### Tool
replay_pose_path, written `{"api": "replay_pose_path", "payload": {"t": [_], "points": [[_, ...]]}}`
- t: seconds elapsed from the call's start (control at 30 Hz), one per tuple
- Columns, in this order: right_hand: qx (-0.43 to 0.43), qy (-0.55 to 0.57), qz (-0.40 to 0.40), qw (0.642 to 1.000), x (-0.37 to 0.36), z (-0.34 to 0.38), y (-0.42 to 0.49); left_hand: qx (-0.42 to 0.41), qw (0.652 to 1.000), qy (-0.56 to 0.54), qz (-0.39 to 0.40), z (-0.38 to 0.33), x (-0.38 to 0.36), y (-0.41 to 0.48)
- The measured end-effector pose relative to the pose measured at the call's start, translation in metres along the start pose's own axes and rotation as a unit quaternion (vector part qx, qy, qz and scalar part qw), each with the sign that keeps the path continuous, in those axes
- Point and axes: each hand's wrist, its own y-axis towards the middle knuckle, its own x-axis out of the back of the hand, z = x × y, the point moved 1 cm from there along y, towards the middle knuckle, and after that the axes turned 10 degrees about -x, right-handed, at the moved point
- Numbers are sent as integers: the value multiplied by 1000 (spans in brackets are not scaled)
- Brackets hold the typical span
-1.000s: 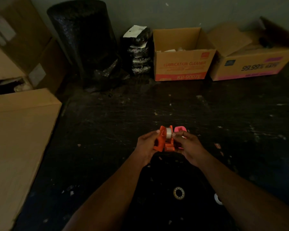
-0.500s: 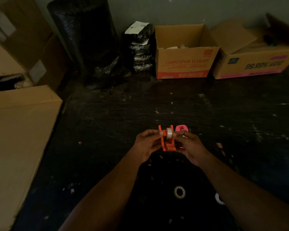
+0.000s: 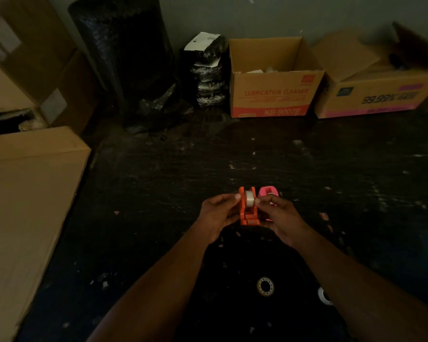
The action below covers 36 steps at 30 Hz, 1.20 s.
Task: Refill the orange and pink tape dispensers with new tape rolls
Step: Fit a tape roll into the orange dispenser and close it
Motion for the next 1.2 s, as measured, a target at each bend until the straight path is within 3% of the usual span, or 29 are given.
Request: {"api": "replay_pose_path", "payload": {"t": [0.37, 0.5, 0.6, 0.93, 1.2], "points": [[-9, -101, -65, 993, 1, -19, 44, 24, 998, 53, -24, 22, 10, 29], [34, -218, -137, 966, -9, -33, 60, 24, 992, 119, -35, 41, 17, 41], [50, -265, -121, 955, -13, -41, 67, 5, 984, 173, -35, 51, 21, 46], [102, -334, -126, 929, -5, -39, 68, -122, 922, 368, 21, 39, 17, 51], [200, -452, -101, 863, -8, -41, 56, -123, 883, 450, 52, 28, 13, 56]]}}
